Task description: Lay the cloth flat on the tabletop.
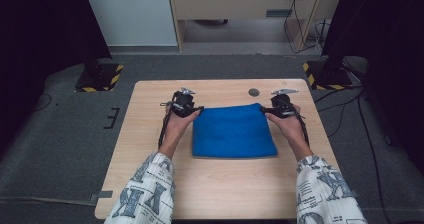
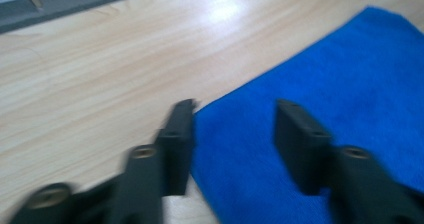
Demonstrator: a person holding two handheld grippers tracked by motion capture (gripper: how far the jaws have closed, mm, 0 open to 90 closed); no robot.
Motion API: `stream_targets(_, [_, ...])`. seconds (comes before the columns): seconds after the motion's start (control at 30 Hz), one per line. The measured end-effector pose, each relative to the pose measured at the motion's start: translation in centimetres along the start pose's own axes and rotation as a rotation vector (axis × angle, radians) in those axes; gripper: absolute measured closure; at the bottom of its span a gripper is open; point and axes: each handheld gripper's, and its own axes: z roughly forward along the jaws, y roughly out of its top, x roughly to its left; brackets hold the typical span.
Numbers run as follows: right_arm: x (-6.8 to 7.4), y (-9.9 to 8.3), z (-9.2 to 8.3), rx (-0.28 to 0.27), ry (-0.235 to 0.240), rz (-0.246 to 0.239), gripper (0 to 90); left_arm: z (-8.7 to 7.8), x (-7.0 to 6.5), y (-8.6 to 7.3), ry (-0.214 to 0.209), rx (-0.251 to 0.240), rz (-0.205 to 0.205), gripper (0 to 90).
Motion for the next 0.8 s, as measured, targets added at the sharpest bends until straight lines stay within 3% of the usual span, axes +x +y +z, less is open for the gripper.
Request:
stream_targets(0.1, [0.2,0.1,-0.1,0.002,-0.003,-0.007,21.9,-0.5,0.3,0.0,-0.012,0.002,-0.018,30.9])
stream_targets(0.33, [0.9,-0.3,-2.3,-0.054,0.034,-0.033,15.5,-3.1,-0.2,-1.0,-0.013,-0.041,-0.005,22.1])
stream_targets(0.47, [1.6,-1.4,-4.5,-0.076,0.063,-0.059,22.0,-5.3,-1.1,-2.9,0.006,-0.062,0.037,20.7])
stream_targets(0.67, [2.4,-3.9,-6.6,-0.091,0.116,-0.078,35.4,-7.4,-1.7,-6.5,-0.063,-0.087,0.069,16.5])
stream_targets(0.8, [2.8,-5.4,-7.7,-0.118,0.140,-0.078,43.5,-8.4,-2.1,-8.4,-0.067,-0.105,0.065,17.1])
